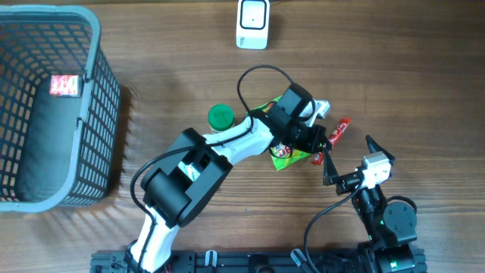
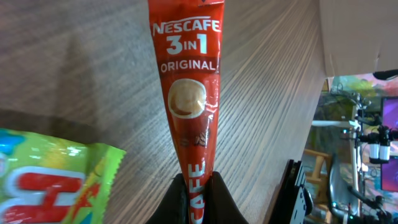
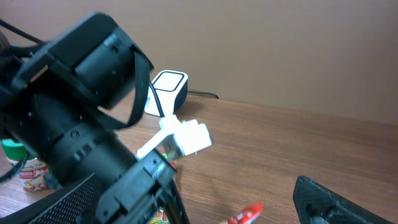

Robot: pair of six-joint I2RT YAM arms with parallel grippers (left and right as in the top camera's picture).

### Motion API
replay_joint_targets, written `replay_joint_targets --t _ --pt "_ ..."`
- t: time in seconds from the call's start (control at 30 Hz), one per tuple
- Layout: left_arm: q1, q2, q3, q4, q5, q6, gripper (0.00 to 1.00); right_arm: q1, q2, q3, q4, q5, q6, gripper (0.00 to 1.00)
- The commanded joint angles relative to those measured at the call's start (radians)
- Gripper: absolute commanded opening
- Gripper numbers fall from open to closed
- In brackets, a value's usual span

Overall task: Scan the item barcode
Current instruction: 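Carry the Nescafe sachet right and drop it beside the gummy bag, then return the left gripper to the basket and grasp the last red snack pack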

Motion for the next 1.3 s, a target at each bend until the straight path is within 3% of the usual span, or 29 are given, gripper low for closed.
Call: replay_joint_targets --t 0.0,0.03,0.07,0.13,0.3,0.37,0.5,0.57,0.7,0.83,0.93,1.03,1.1,1.2,1.27 --pt "-0.025 0.014 0.009 0.005 -0.003 -0.024 0.14 0.004 -0.003 -0.001 0.002 0.007 -0.003 1.0" --pt "-0.029 0.014 0.009 0.005 -0.009 -0.024 0.35 0.004 -0.003 -0.001 0.002 0.007 -0.003 1.0" --pt "-0.033 0.014 0.009 0.005 -0.011 -0.024 0.45 0.004 -0.003 -0.001 0.002 0.007 -0.003 1.0" --pt "-0.032 0.014 0.009 0.005 -0.011 -0.025 0.54 0.004 -0.003 -0.001 0.002 0.007 -0.002 1.0" --pt "-0.032 0.013 0.009 -0.01 -0.014 -0.024 0.53 0.004 -0.003 -0.001 0.002 0.007 -0.002 1.0" --pt "-0.032 0.012 0.01 -0.056 -0.082 -0.04 0.53 0.004 -0.003 -0.001 0.002 0.007 -0.002 1.0" --pt "-0.017 0.009 0.01 -0.128 -0.165 -0.174 0.53 0.004 -0.003 -0.001 0.002 0.007 -0.002 1.0" --pt "-0.013 -0.003 0.01 -0.134 -0.171 -0.202 0.58 0.004 -0.003 -0.001 0.002 0.007 -0.003 1.0" --pt "-0.013 -0.095 0.01 -0.234 -0.318 -0.239 0.6 0.004 -0.003 -0.001 0.002 0.007 -0.003 1.0" --pt "-0.011 -0.239 0.01 -0.396 -0.592 -0.259 0.67 0.004 -0.003 -0.001 0.002 0.007 -0.003 1.0" --pt "-0.012 -0.323 0.01 -0.417 -0.637 -0.174 0.71 0.004 -0.003 -0.001 0.002 0.007 -0.003 1.0" --pt "0.005 -0.449 0.041 -0.478 -0.827 -0.04 1.0 0.004 -0.003 -0.001 0.002 0.007 -0.003 1.0" --pt "0.068 -0.553 0.1 -0.576 -0.974 -0.014 1.0 0.004 -0.003 -0.001 0.002 0.007 -0.002 1.0" --pt "0.202 -0.687 0.159 -0.652 -1.036 -0.008 1.0 0.004 -0.003 -0.001 0.002 0.007 -0.003 1.0" --pt "0.34 -0.811 0.161 -0.657 -1.044 0.143 1.0 0.004 -0.003 -0.001 0.002 0.007 -0.002 0.99"
